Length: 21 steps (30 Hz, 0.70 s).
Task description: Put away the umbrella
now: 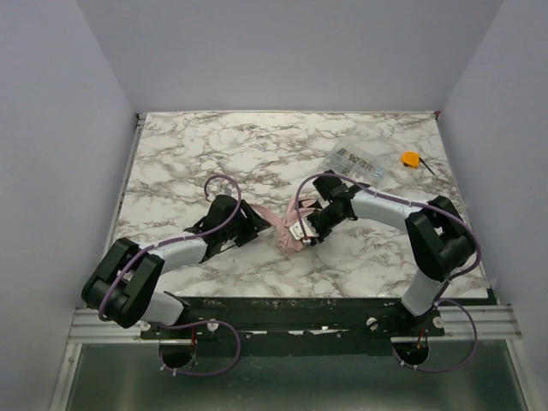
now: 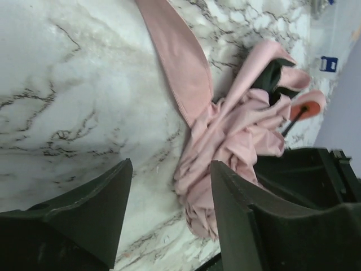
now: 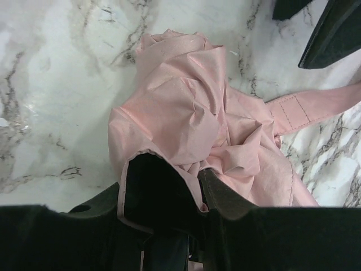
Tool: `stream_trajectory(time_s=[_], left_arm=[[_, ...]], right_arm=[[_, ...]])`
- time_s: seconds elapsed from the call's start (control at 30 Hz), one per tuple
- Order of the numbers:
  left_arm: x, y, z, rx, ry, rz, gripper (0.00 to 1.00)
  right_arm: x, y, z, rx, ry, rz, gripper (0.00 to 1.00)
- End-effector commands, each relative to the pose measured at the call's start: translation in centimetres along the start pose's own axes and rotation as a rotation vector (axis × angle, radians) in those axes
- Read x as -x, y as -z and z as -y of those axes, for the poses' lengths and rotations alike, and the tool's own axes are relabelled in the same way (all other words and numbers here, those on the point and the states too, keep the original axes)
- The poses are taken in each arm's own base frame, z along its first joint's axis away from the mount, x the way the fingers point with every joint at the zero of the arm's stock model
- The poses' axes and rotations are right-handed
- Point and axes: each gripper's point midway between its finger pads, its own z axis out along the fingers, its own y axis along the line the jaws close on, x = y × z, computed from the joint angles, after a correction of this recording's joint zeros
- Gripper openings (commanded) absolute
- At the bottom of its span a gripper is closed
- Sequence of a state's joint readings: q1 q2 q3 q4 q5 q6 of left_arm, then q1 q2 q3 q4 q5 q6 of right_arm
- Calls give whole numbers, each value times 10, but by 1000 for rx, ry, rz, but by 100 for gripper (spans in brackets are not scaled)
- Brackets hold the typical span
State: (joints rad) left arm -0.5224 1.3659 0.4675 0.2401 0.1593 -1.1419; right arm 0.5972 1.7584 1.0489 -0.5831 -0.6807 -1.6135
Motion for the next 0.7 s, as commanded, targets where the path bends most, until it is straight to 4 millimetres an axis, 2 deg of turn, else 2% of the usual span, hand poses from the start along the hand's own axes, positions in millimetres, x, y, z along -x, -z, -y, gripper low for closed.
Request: stream_trajectory(time_s=[0.0,0.13,0.27,0.47,0.67], left_arm=[[10,-14,-18,131,102,37,53],[14,-32,-6,118,115,15,40],[16,-47,-1,133,126,-6,32],[17,-60,12,119,78,-48,19],[22,-77,28,129,-6,-107,20]], right_arm=[[2,-6,-111,324,-276,-22,8],[12,-8,-115,330,-262,-21,8],[22,-16,-117,331,-251,-26,8],[20,-23,-113,336,-305,-63,7],[13,-25,-104,306,-390,-111,7]])
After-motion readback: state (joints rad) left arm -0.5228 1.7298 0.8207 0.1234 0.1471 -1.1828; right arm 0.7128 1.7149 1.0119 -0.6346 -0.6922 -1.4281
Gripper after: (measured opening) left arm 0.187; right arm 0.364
